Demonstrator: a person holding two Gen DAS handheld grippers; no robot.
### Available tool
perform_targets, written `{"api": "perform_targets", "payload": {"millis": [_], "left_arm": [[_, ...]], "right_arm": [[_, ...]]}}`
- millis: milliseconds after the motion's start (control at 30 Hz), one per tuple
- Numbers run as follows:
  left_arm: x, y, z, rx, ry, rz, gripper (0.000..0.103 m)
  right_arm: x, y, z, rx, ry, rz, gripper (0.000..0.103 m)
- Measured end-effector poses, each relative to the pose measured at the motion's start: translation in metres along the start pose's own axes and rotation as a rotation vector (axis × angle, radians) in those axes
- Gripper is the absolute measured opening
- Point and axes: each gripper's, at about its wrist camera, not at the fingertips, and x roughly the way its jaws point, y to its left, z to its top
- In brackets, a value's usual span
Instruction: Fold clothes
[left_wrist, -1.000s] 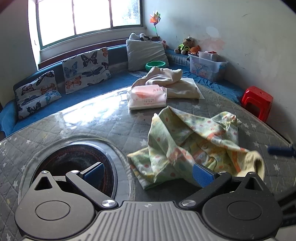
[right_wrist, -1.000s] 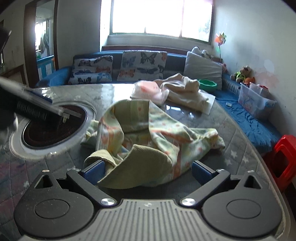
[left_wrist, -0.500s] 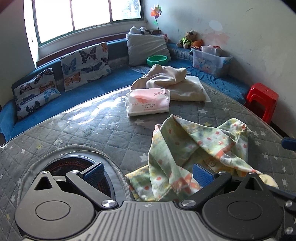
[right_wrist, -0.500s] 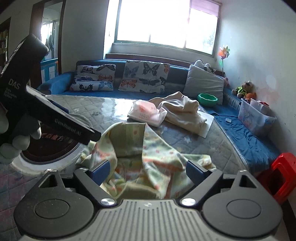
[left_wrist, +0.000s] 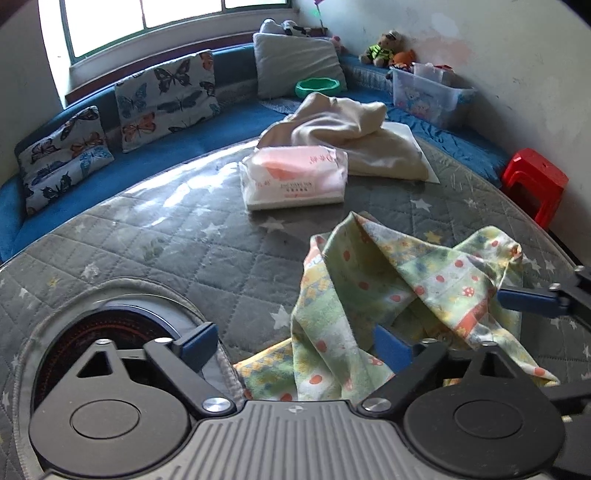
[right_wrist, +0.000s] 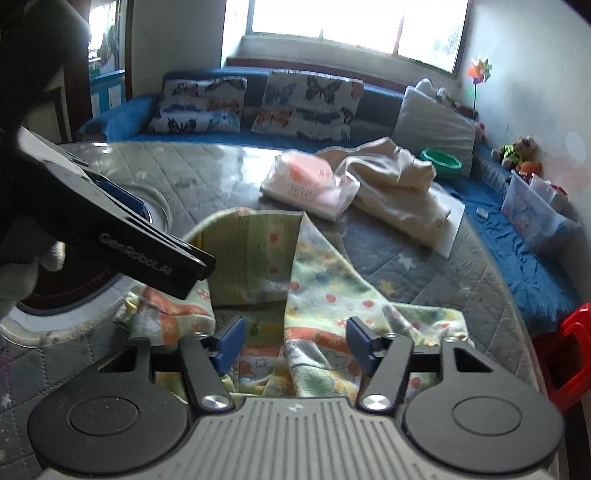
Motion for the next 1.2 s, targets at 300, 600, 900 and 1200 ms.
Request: {"api": "perform_targets", "payload": {"millis": [300, 600, 900, 1200], "left_arm": [[0.006, 0.003, -0.007, -0.02, 0.037, -0.069, 0.03], [-0.013, 0.003, -0.021, -0.001, -0.004, -0.094, 0.005], [-0.043, 0.018, -0.043, -0.001, -0.052, -0.099, 0.003], [-0.06, 0.032, -0.066, -0.024, -0.061, -0.094, 0.001]], "right_arm": [[0.006, 0.001, -0.013, -0.032, 0.05, -0.043, 0.028], [-0.013, -0.011, -0.029, -0.007, 0.013, -0.112, 0.008], [-0.053, -0.015, -0.052, 0.041, -0.057, -0.162, 0.006], [-0.083, -0.021, -0.074, 0.098, -0.081, -0.18, 0.006]]}}
